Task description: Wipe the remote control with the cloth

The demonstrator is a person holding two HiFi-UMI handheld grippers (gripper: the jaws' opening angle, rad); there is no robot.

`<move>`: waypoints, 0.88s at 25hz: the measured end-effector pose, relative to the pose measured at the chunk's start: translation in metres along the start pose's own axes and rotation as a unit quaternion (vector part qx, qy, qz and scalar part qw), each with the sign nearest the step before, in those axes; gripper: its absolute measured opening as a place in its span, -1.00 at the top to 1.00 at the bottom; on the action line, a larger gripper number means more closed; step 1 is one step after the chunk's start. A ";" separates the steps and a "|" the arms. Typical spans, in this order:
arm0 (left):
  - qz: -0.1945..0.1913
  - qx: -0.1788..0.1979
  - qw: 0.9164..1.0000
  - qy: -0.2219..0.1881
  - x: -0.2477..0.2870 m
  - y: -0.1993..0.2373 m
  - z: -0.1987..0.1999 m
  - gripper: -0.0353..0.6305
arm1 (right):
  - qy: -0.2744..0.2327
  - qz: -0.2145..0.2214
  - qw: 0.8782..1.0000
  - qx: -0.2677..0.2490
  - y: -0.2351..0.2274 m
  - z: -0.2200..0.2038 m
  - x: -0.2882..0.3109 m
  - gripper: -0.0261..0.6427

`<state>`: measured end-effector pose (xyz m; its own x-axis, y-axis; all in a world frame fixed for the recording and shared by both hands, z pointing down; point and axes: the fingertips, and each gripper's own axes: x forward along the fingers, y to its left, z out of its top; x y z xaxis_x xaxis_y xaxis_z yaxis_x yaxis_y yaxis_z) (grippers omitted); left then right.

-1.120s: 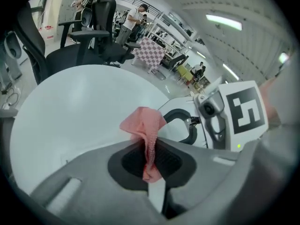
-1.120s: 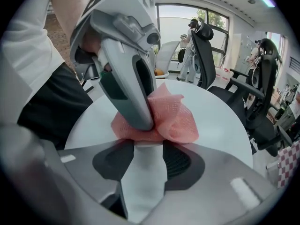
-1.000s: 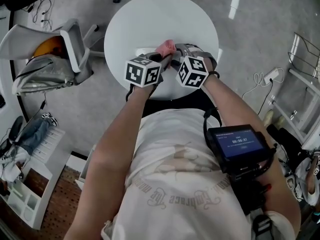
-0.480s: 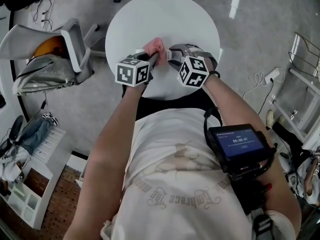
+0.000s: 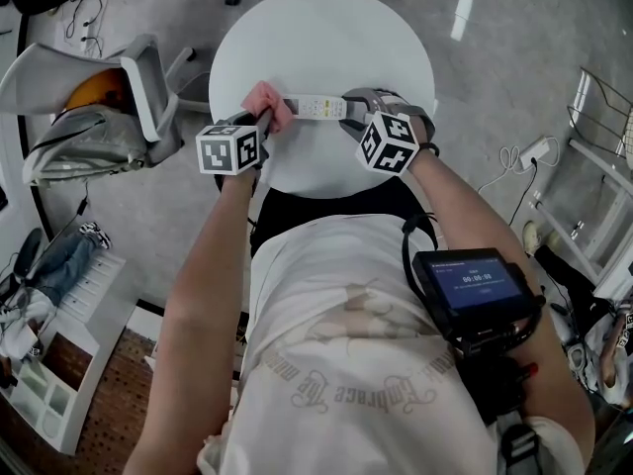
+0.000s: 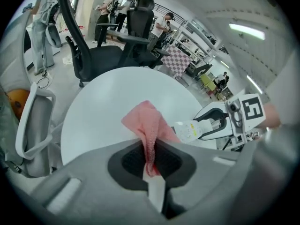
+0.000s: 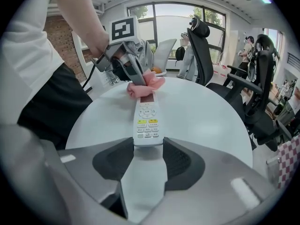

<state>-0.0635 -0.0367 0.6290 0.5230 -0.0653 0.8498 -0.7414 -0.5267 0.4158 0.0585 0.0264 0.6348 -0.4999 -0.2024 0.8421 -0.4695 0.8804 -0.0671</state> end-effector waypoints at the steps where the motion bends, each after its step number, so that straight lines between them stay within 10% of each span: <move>1: 0.007 -0.003 1.000 0.001 -0.001 0.005 -0.003 0.83 | 0.004 0.001 1.000 -0.001 -0.001 -0.002 0.000 0.31; 14: 0.010 -0.099 0.992 -0.077 -0.026 0.012 -0.025 0.83 | 0.046 0.015 0.998 -0.027 -0.008 0.006 -0.002 0.14; 22: -0.006 -0.117 0.986 -0.115 -0.053 0.001 -0.042 0.83 | 0.170 0.009 0.984 -0.048 -0.003 0.009 0.021 0.15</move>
<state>-0.1100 0.0020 0.5981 0.5934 -0.2661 0.7596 -0.7977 -0.3202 0.5110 0.0432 0.0156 0.6482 -0.2265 -0.0455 0.9729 -0.3836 0.9223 -0.0462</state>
